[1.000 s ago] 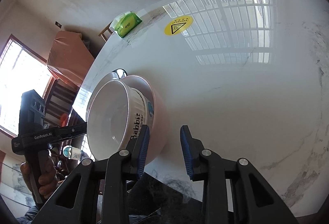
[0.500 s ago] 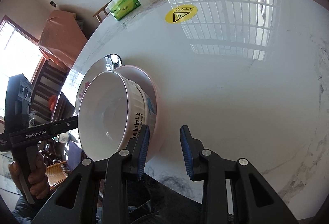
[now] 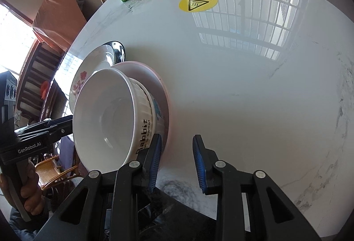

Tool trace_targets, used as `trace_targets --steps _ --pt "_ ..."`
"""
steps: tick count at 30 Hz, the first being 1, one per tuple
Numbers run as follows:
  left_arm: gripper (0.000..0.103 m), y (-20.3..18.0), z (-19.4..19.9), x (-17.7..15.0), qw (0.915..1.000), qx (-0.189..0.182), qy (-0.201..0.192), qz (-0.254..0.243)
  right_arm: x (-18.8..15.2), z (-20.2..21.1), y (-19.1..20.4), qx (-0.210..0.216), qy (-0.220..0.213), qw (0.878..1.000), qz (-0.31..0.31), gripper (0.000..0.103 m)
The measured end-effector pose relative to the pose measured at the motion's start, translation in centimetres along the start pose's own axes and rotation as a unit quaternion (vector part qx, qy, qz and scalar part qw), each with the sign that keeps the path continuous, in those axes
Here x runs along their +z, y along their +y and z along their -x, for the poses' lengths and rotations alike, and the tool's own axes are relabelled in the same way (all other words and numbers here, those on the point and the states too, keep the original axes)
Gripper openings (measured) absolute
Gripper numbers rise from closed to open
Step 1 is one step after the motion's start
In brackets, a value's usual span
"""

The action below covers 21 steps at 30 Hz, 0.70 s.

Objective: Organize plates and bowls
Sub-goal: 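Grip the pink bowl rim with both grippers around the nested bowls, then lift the nested bowl stack and lower it onto the plate stack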

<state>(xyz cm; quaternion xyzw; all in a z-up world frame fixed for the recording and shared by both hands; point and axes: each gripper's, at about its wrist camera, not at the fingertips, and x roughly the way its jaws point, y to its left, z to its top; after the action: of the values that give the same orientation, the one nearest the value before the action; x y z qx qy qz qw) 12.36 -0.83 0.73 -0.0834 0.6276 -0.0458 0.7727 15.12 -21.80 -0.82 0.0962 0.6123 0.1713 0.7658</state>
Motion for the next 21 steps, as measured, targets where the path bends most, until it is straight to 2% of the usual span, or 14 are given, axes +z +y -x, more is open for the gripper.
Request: trace_targets --steps 3,5,7,8,10,13,16,21 --pt "0.04 -0.1 0.0 0.1 1.0 -0.001 -0.001 0.008 0.2 0.0 0.1 -0.006 0.006 1.0 0.006 0.028" --pt "0.039 0.3 -0.3 -0.1 0.9994 -0.022 0.005 0.027 0.3 0.0 0.2 -0.005 0.01 1.0 0.005 0.029" --pt "0.038 1.2 -1.6 -1.0 0.996 -0.056 0.039 0.059 0.4 0.0 0.1 -0.002 0.01 1.0 0.002 0.029" --pt "0.038 1.4 -1.7 -1.3 0.9949 -0.061 0.036 0.072 0.4 -0.1 -0.1 0.002 0.011 1.0 -0.003 0.029" --pt "0.04 1.2 -1.4 -1.5 0.9963 -0.052 0.02 0.066 0.3 -0.3 -0.5 0.011 0.015 1.0 -0.012 0.029" --pt "0.038 1.4 -1.2 -1.3 0.9956 -0.05 0.025 0.075 0.3 -0.2 -0.4 0.014 0.018 1.0 -0.009 0.031" --pt "0.038 0.6 -1.5 -1.2 0.9978 -0.035 0.017 0.054 0.4 -0.3 -0.4 0.011 0.022 1.0 -0.008 0.031" --pt "0.035 1.0 -1.5 -1.3 0.9973 -0.048 0.0 0.056 0.4 -0.4 -0.7 0.014 0.016 1.0 -0.014 0.031"
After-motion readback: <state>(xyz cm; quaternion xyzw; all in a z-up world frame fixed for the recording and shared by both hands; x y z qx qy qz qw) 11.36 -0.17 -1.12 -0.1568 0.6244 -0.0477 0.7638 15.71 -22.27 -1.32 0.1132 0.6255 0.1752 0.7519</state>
